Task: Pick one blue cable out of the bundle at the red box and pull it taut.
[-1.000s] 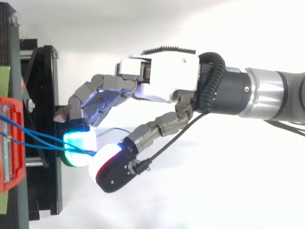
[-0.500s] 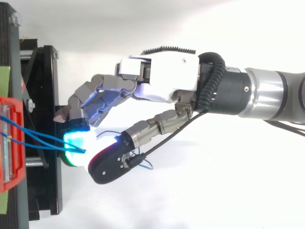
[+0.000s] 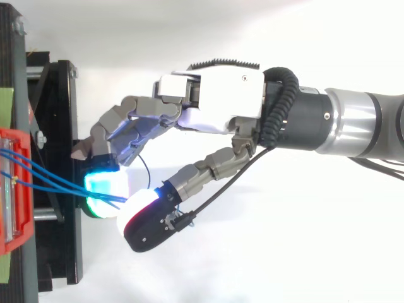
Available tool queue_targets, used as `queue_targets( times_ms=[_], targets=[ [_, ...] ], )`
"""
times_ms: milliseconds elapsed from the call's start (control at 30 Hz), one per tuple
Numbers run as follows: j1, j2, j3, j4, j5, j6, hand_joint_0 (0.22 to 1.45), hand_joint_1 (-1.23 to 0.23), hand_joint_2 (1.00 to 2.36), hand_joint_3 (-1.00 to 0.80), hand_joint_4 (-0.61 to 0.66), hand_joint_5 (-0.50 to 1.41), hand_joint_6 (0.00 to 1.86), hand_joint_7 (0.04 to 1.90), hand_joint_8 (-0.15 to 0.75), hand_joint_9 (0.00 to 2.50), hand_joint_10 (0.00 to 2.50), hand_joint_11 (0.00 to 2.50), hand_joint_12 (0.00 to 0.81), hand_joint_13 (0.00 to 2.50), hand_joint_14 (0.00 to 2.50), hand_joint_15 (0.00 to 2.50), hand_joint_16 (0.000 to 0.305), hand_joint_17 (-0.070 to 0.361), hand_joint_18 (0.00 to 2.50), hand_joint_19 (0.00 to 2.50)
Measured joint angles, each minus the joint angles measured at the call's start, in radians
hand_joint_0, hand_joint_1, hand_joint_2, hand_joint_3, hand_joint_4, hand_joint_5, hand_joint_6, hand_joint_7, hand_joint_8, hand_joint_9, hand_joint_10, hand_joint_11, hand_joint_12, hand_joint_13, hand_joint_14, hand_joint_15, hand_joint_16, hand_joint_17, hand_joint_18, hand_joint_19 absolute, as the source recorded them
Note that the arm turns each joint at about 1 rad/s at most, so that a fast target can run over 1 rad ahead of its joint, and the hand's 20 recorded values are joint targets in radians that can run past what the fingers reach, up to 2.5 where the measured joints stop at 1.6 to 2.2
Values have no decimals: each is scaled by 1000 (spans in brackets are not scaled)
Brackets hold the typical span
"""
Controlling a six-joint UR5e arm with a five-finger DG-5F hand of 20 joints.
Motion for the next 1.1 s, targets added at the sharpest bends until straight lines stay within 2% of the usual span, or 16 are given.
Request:
queue_targets(
  times_ms=[100,233,433,633,733,900,1000,1033,1100],
  targets=[
    [0,0,0,0,0,0,787,-981,1005,-446,165,-188,907,929,346,662,13,583,394,429,6,182,61,137,634,396],
    [-2,6,1,-1,1,0,689,-941,1000,-500,193,-187,898,884,344,654,13,585,394,428,6,185,61,137,634,395],
    [-2,10,0,-6,0,-1,551,-733,1000,-500,214,-170,872,915,369,688,11,580,408,431,6,206,63,142,625,454],
    [-2,10,1,-8,0,-2,516,-621,1000,-500,223,-162,850,898,389,709,12,564,421,445,7,218,66,148,630,475],
    [-2,11,0,-8,0,-3,505,-636,1000,-500,226,-161,842,915,394,715,12,564,427,455,6,219,67,150,640,474],
    [-2,11,0,-8,0,-4,498,-739,1000,-500,233,-166,840,920,396,727,13,582,427,479,7,224,67,151,663,488],
    [-2,10,0,-8,0,-5,535,-783,1000,-500,222,-167,848,943,380,736,11,595,412,488,7,230,64,145,662,486],
    [-1,10,0,-8,0,-5,585,-781,1001,-485,220,-166,858,955,373,744,12,601,402,486,8,231,62,140,669,492],
    [-1,10,0,-8,0,-6,613,-776,1008,-399,213,-164,870,965,372,756,12,610,399,504,8,236,61,138,681,491]
  ],
)
